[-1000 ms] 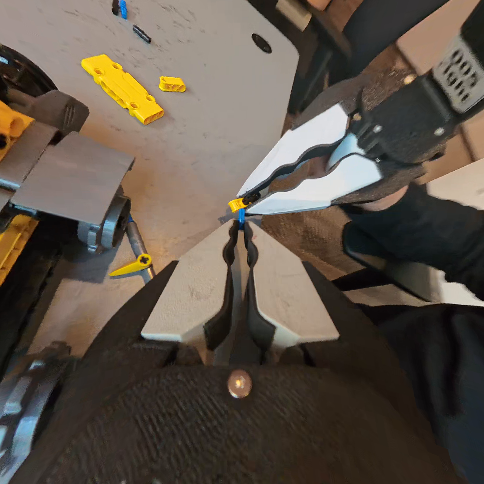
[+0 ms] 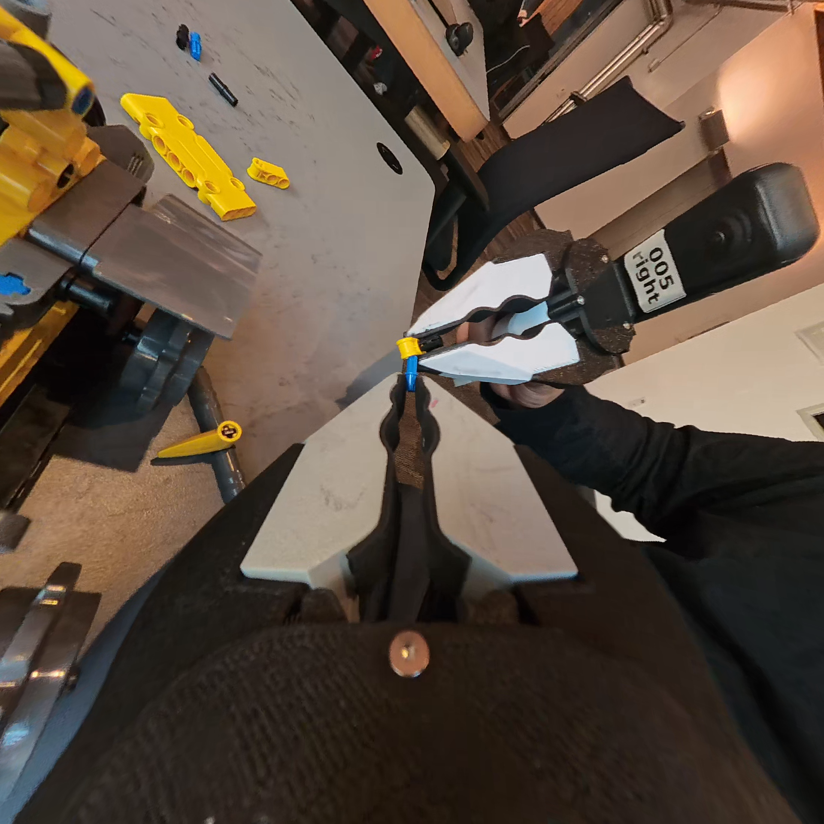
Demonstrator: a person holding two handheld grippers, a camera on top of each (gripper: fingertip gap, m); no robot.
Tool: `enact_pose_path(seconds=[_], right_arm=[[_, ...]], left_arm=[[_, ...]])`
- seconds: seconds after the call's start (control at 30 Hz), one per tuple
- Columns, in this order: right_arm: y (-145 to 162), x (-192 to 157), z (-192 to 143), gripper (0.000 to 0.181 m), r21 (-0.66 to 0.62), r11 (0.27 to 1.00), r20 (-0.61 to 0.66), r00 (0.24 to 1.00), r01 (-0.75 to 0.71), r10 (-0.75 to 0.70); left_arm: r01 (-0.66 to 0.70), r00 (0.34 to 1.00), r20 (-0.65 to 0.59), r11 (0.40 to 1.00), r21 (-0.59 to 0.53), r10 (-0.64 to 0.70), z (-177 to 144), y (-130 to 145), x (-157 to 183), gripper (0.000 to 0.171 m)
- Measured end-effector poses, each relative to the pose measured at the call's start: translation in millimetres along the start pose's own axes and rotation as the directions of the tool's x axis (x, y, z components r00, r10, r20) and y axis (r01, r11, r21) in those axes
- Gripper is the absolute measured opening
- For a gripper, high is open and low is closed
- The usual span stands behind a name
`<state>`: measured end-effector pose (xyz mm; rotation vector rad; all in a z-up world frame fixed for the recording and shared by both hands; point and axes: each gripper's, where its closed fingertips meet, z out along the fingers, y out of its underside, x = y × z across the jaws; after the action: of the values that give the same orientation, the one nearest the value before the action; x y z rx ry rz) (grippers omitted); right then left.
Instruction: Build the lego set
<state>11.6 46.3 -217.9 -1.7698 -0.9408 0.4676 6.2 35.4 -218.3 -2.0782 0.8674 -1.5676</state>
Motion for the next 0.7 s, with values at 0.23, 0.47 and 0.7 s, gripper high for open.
enact_pose_path(seconds=[0.23,0.47,0.7], right_arm=[[6,3,4,0.007,-0.047,0.999,-0.05,0.999,0.016,-0.018],[12,6,8,0.007,-0.099,0.993,-0.113,0.991,0.06,-0.071],[21,3,14,0.007,-0.155,0.981,-0.125,0.983,0.112,-0.132]], left_arm=[[-0.12,0.983,0.139,0.993,-0.017,0.121,2,1,-10,0.001],[-0.142,0.965,0.215,0.988,-0.054,0.15,7,4,-19,0.001],[-0.162,0.942,0.281,0.981,-0.108,0.186,10,10,-28,0.001]])
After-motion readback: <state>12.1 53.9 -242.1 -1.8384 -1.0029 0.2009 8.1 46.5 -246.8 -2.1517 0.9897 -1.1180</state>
